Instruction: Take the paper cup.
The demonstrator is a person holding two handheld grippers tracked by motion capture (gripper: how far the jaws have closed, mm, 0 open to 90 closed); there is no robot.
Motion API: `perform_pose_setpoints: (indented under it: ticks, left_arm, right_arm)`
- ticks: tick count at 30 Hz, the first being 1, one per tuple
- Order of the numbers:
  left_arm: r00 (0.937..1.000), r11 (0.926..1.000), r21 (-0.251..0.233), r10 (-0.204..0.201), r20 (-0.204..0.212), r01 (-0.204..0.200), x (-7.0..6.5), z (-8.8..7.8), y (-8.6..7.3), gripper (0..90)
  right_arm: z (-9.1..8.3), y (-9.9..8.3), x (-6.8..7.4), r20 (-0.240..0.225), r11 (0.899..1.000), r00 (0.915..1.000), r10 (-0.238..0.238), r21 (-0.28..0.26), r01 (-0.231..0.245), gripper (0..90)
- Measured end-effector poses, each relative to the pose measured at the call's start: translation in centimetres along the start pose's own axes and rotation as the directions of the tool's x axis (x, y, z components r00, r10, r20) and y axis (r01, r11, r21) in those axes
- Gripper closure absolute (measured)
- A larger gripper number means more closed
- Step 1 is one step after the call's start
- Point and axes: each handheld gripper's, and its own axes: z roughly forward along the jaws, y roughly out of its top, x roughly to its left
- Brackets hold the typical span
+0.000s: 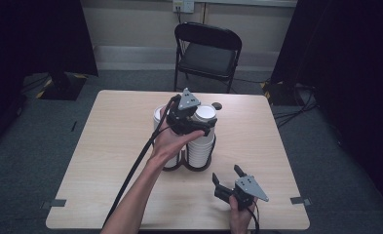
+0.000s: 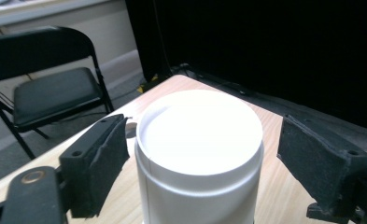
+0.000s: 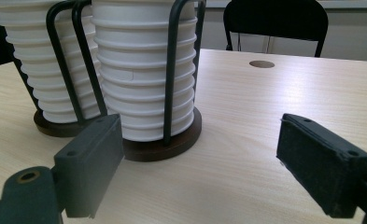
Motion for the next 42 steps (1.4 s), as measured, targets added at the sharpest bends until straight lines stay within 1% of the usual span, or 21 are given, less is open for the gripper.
perform_pose_setpoints:
  ticks: [4, 6, 7, 8, 9, 10, 12, 14, 18, 20, 21, 22, 24, 27, 28, 29, 34, 38, 40, 42]
  left_arm:
    - [0.9999, 0.9999, 0.015, -0.001, 0.014, 0.001, 0.2, 0.5, -0.1, 15.8]
    - [0.9999, 0.9994, 0.032, 0.011, 0.013, -0.011, 0.2, 0.9, -0.2, 15.7]
    - [0.9999, 0.9988, 0.047, 0.011, 0.006, -0.011, 0.1, 1.1, -0.3, 15.8]
    - [0.9999, 0.9987, 0.050, 0.008, 0.009, -0.009, 0.2, 1.3, -0.4, 15.8]
    - [0.9999, 0.9985, 0.052, 0.015, 0.005, -0.015, 0.2, 1.4, -0.4, 15.7]
    - [0.9999, 0.9986, 0.052, 0.012, 0.008, -0.012, 0.1, 1.5, -0.4, 15.6]
    - [0.9997, 0.9984, 0.052, 0.021, 0.012, -0.021, 0.0, 1.6, -0.5, 15.9]
    - [0.9995, 0.9974, 0.066, 0.028, 0.014, -0.029, -0.1, 1.9, -0.5, 15.9]
    - [0.9997, 0.9965, 0.081, 0.018, 0.015, -0.020, 0.0, 2.6, -0.8, 15.9]
    - [0.9995, 0.9955, 0.090, 0.029, 0.010, -0.030, -0.1, 2.7, -0.9, 18.1]
    - [0.9997, 0.9954, 0.093, 0.023, 0.005, -0.023, -0.2, 2.8, -0.9, 19.3]
    - [0.9997, 0.9949, 0.097, 0.026, 0.006, -0.026, -0.1, 2.8, -0.9, 19.8]
    - [0.9998, 0.9957, 0.092, 0.012, 0.013, -0.013, 0.0, 2.8, -0.9, 20.5]
    - [0.9997, 0.9960, 0.087, 0.022, 0.004, -0.022, 0.0, 2.7, -0.9, 20.7]
    - [1.0000, 0.9971, 0.075, 0.009, 0.003, -0.009, -0.1, 2.7, -1.0, 20.7]
    - [1.0000, 0.9977, 0.068, 0.005, 0.001, -0.005, -0.1, 2.7, -1.1, 20.7]
    - [1.0000, 0.9988, 0.049, 0.003, -0.004, -0.003, -0.2, 2.6, -1.2, 20.8]
    - [1.0000, 0.9999, 0.016, -0.001, -0.003, 0.001, -0.1, 2.3, -1.0, 20.8]
    - [0.9999, 0.9998, -0.008, -0.016, 0.005, 0.016, 0.0, 2.0, -1.0, 20.8]
    - [0.9999, 0.9997, -0.017, -0.015, 0.004, 0.015, 0.0, 1.8, -0.9, 20.8]
  right_arm:
    - [0.0, 0.0, 0.0, -0.001, 1.000, 1.0000, -0.002, -0.001, 0.002, 14.2]
    - [0.0, 0.0, 0.0, -0.004, 1.000, 1.0000, -0.003, 0.001, 0.003, 14.2]
    - [0.0, 0.0, 0.0, -0.005, 1.000, 1.0000, -0.003, 0.001, 0.003, 14.2]
    - [0.0, 0.0, 0.0, -0.004, 1.000, 1.0000, -0.004, -0.001, 0.004, 14.2]
    - [0.0, 0.0, 0.0, -0.005, 1.000, 1.0000, -0.005, -0.001, 0.005, 14.3]
    - [0.0, 0.0, 0.0, -0.004, 1.000, 1.0000, -0.004, 0.000, 0.004, 14.3]
    - [0.0, 0.0, 0.0, -0.006, 1.000, 1.0000, -0.005, 0.001, 0.005, 14.3]
    - [0.0, 0.0, 0.0, -0.006, 1.000, 1.0000, -0.006, 0.001, 0.006, 14.4]
    - [0.0, 0.0, 0.1, -0.003, 1.000, 1.0000, -0.007, 0.000, 0.007, 14.5]
    - [0.0, 0.0, 0.0, -0.005, 1.000, 1.0000, -0.006, 0.000, 0.006, 14.5]
    - [0.0, 0.0, 0.0, -0.006, 1.000, 1.0000, -0.005, 0.001, 0.005, 14.5]
    - [0.0, 0.0, 0.0, -0.006, 1.000, 1.0000, -0.008, 0.001, 0.008, 14.5]
    - [0.0, 0.0, 0.0, -0.005, 1.000, 0.9999, -0.009, 0.001, 0.009, 14.6]
    - [0.0, 0.0, 0.0, -0.005, 1.000, 1.0000, -0.009, 0.001, 0.009, 14.7]
    - [0.0, 0.0, 0.0, -0.004, 1.000, 1.0000, -0.008, 0.001, 0.008, 14.7]
    - [0.0, 0.0, 0.0, -0.002, 1.000, 1.0000, -0.007, 0.003, 0.007, 14.7]
    - [0.1, 0.0, 0.0, -0.003, 1.000, 1.0000, -0.006, 0.003, 0.006, 14.8]
    - [0.1, 0.0, 0.0, -0.004, 1.000, 1.0000, -0.006, 0.002, 0.006, 14.8]
    - [0.0, 0.0, 0.0, -0.005, 1.000, 1.0000, -0.002, 0.002, 0.002, 14.8]
    - [0.1, 0.0, 0.0, -0.006, 1.000, 1.0000, -0.005, 0.003, 0.005, 14.8]
